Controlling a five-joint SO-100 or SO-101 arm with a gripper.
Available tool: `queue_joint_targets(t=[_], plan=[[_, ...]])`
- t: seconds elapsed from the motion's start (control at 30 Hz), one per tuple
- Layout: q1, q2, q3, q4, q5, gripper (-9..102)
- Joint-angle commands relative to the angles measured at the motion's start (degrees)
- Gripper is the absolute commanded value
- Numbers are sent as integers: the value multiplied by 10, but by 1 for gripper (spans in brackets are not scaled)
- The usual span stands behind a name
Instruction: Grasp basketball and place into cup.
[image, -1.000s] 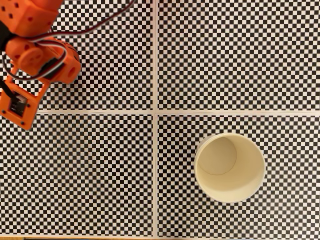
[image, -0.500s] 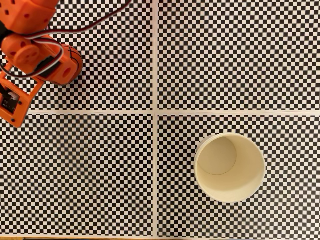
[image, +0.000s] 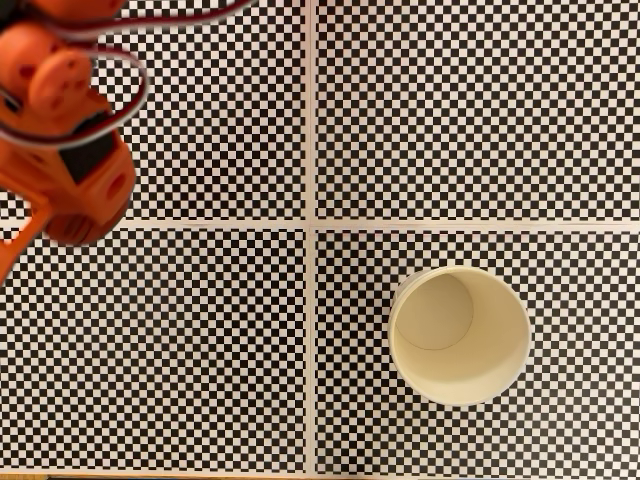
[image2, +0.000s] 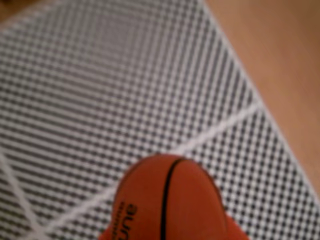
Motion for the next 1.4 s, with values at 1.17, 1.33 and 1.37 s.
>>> queue_joint_targets(t=[1.17,1.33,1.37], plan=[[-370,69,-42,-98,177,0],[-407,45,-47,-114,205,0],[-412,39,-47,-118,209,0]])
